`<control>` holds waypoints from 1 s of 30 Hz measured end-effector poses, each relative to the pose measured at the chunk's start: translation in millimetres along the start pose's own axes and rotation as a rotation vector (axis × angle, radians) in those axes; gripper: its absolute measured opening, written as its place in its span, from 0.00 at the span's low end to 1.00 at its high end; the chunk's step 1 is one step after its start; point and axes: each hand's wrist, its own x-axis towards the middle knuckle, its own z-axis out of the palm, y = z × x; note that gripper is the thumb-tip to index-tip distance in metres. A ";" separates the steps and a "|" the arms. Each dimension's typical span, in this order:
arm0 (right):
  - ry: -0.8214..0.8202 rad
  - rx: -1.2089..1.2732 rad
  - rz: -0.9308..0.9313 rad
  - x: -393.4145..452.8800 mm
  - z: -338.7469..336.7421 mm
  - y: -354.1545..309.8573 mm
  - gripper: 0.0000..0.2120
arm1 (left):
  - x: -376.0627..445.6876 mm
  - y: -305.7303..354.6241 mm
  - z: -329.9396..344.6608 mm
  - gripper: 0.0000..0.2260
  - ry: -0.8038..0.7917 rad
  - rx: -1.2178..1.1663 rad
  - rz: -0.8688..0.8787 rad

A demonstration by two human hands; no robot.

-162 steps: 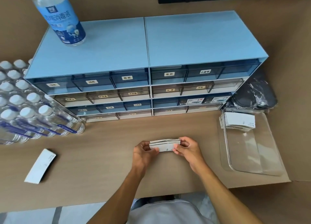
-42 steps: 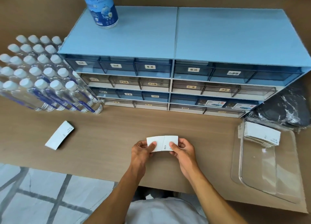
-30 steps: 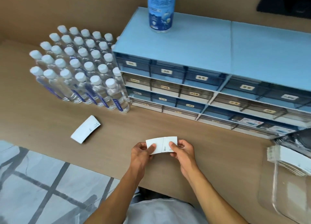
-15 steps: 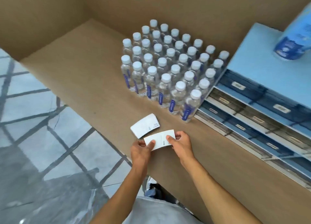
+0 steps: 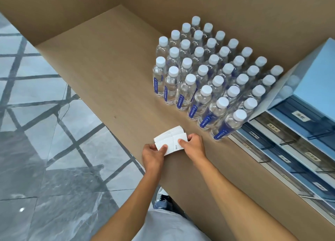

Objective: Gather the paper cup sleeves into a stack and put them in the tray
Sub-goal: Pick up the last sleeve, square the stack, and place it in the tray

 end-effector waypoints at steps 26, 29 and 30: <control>-0.025 0.091 0.062 20.5 7.4 -6.5 0.28 | 40.7 28.0 -1.1 0.17 -0.043 0.097 -0.076; -0.045 0.240 0.123 20.4 6.0 -2.6 0.31 | 43.4 25.0 -2.4 0.18 -0.092 0.053 -0.086; -0.061 0.300 0.148 19.9 4.9 -0.9 0.29 | 43.5 24.2 -2.8 0.18 -0.115 0.036 -0.086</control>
